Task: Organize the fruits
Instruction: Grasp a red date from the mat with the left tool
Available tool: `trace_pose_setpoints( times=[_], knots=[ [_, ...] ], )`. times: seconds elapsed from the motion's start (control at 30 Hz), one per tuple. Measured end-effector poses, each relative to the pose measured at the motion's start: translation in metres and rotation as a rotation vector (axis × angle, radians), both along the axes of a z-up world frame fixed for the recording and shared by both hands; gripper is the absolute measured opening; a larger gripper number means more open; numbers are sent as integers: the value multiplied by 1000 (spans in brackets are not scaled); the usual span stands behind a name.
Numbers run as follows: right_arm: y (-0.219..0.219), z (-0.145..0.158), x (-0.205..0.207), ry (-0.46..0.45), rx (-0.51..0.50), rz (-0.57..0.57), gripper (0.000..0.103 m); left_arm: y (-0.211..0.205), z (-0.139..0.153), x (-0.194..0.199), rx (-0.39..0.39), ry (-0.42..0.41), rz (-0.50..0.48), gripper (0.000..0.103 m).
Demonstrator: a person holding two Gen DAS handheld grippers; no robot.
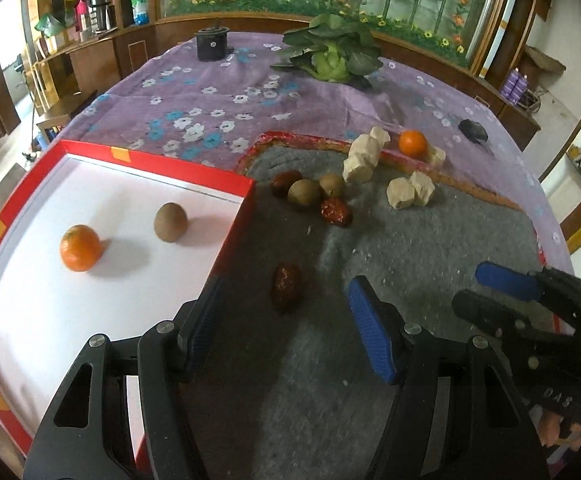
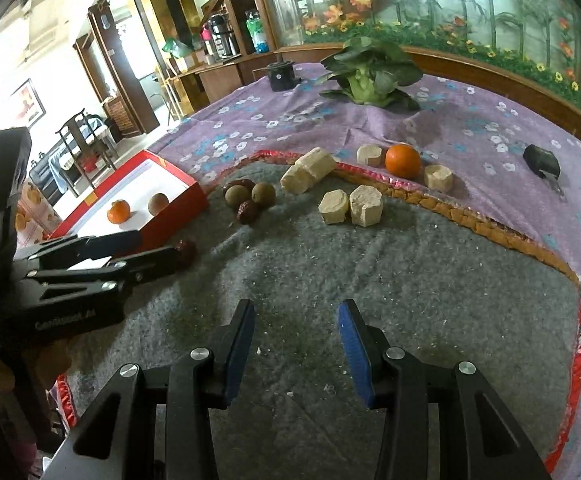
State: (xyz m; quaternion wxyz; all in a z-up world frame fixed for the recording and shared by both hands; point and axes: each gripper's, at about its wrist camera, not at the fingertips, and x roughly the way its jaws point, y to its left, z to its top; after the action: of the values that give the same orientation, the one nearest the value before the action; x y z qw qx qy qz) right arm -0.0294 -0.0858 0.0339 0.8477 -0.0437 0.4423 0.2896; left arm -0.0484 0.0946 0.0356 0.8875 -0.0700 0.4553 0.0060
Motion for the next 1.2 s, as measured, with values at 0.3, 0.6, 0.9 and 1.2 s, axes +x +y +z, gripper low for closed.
trace_pose_setpoints(
  times=[0.3,0.6,0.9,1.2],
  knots=[
    [-1,-7,6,30,7,0,43,-6,-8,3,26,-2,-45,64],
    [1,-8,7,16,0,-2,43,-4,-20,10,66,11,-31,27],
    [6,-5,18,12,19,7,43,-2,-14,5,77,-7,-21,18],
    [-10,-10,59,-4,6,-111,43,-12,-4,1,80,-30,-53,18]
  ],
)
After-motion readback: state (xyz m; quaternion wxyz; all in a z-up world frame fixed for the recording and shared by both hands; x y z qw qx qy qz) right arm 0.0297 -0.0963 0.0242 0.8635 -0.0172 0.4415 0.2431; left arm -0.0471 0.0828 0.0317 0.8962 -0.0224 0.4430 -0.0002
